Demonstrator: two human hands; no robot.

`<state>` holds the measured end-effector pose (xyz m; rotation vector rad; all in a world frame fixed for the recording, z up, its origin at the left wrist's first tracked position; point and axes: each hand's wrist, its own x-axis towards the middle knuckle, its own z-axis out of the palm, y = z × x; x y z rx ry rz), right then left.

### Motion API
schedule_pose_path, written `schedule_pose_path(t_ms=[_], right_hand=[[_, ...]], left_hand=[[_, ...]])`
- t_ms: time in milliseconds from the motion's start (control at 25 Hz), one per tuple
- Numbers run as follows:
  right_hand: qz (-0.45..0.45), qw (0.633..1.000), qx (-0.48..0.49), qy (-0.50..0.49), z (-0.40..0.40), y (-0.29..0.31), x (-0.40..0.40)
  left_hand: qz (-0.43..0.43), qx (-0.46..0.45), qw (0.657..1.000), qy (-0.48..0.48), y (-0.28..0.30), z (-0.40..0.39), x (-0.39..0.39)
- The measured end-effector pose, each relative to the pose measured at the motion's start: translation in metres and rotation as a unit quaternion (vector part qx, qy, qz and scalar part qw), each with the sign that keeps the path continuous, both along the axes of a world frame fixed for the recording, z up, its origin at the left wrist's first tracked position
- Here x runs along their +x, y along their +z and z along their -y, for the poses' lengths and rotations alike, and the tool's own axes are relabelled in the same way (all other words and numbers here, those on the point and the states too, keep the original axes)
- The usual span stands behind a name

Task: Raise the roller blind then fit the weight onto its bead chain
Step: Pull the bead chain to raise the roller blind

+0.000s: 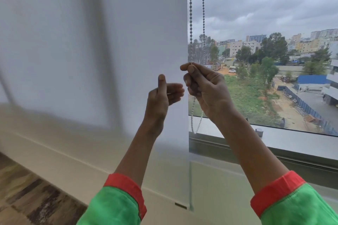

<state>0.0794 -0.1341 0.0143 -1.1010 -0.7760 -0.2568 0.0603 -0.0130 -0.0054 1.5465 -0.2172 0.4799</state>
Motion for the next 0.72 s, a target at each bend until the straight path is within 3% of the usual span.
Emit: schedule_pose_path(t_ms=[120, 440, 720], right_hand=[[0.004, 1.000, -0.006, -0.027, 0.000, 0.002, 0.001], [0.002, 1.000, -0.020, -0.022, -0.012, -0.019, -0.004], [-0.051, 0.996, -0.071, -0.006, -0.007, -0.072, 0.002]], left_hand=[[0.055, -0.072, 0.995, -0.046, 0.044, -0.005, 0.004], [0.131, -0.133, 0.963, -0.192, 0.109, 0.018, -0.005], [0.121, -0.136, 0.968, -0.173, 0.068, 0.018, 0.003]])
